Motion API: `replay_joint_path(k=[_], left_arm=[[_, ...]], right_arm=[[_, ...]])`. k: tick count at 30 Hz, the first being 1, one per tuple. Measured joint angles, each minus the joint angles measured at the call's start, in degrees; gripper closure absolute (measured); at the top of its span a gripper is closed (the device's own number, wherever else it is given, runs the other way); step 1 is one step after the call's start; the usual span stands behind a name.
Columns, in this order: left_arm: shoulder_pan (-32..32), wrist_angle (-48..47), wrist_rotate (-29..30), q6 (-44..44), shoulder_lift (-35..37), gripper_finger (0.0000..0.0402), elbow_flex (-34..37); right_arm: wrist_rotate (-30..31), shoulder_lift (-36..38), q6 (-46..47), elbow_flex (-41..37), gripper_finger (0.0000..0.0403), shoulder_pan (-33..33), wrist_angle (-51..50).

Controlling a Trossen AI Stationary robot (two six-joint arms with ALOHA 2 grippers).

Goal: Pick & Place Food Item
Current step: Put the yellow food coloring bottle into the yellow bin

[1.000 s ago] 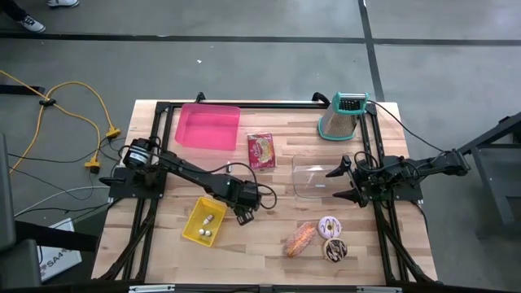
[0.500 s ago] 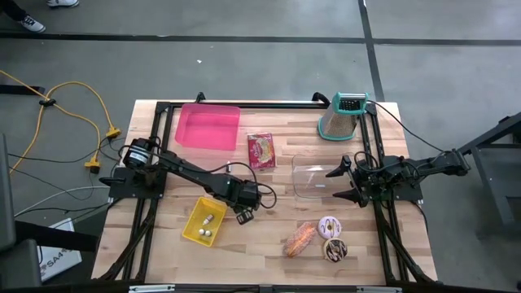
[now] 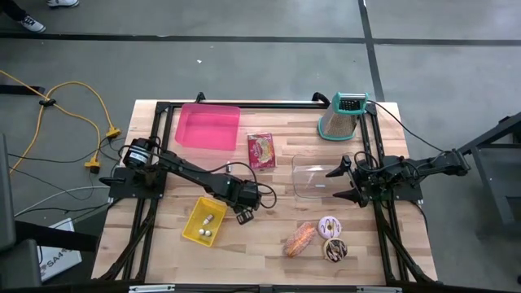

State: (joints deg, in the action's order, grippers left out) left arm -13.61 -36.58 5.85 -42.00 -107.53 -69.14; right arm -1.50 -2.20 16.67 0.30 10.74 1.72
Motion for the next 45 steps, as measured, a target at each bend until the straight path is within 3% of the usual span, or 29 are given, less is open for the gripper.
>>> replay_joint_path(k=[12,27,37,45], left_arm=[[0.02,-0.34,-0.24,0.15,0.97,0.0336,0.17],[2.95,-7.31,0.26,4.48,12.53,0.0336,0.09],[-0.52,-10.24,0.78,4.32,14.05,0.0336,0.09],[-6.39,-16.29,3.52,-3.34,16.99,0.0336,0.09]], right_arm=[[0.0,0.0,0.01,0.01,0.0055,0.01,0.0],[0.0,0.0,0.01,0.01,0.0055,0.01,0.0],[0.0,-0.02,0.02,0.01,0.0055,0.02,0.0],[0.0,-0.02,0.01,0.01,0.0055,0.01,0.02]])
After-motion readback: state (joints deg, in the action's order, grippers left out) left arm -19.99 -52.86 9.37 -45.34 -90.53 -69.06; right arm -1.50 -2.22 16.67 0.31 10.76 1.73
